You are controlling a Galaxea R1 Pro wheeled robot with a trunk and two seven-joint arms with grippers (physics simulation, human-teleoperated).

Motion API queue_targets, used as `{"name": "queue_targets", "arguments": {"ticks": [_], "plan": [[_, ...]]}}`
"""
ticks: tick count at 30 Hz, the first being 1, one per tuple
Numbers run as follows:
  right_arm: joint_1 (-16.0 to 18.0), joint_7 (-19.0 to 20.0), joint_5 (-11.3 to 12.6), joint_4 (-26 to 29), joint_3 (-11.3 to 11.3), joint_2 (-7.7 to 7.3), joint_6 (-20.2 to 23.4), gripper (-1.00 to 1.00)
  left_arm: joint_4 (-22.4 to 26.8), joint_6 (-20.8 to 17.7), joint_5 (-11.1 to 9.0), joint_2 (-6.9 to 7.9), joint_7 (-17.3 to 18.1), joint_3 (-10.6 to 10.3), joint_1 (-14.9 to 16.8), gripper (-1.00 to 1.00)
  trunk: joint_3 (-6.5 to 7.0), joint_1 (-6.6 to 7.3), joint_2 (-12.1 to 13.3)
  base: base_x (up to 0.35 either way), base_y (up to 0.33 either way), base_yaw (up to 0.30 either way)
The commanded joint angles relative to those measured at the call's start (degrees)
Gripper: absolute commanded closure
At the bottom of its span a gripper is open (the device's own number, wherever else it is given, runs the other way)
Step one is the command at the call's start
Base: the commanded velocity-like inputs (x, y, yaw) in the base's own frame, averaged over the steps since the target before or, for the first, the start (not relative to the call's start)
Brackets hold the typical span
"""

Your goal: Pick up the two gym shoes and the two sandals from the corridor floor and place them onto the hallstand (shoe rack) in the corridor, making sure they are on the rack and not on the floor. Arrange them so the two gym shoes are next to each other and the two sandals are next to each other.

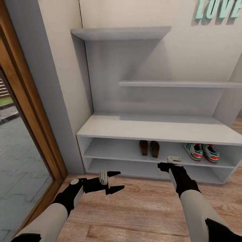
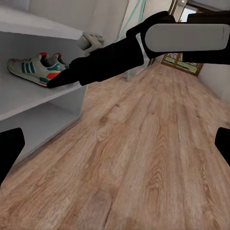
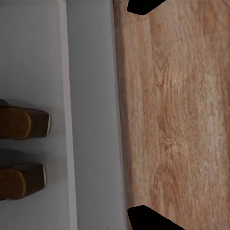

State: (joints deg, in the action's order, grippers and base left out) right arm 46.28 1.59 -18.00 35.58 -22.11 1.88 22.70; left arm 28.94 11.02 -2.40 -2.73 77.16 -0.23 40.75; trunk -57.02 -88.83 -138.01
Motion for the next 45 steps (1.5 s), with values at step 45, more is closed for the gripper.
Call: {"name": "queue_targets", "arguments": {"ticks": [45], "plan": [[0.0,0.1,-0.4,-19.7,-0.3,0.15,0.1,-1.00,-0.1,0.4,-0.3,1.42,0.1,0.1,0.0,-1.00,8.03,9.90,18.0,0.000,0.000,0.000]]}}
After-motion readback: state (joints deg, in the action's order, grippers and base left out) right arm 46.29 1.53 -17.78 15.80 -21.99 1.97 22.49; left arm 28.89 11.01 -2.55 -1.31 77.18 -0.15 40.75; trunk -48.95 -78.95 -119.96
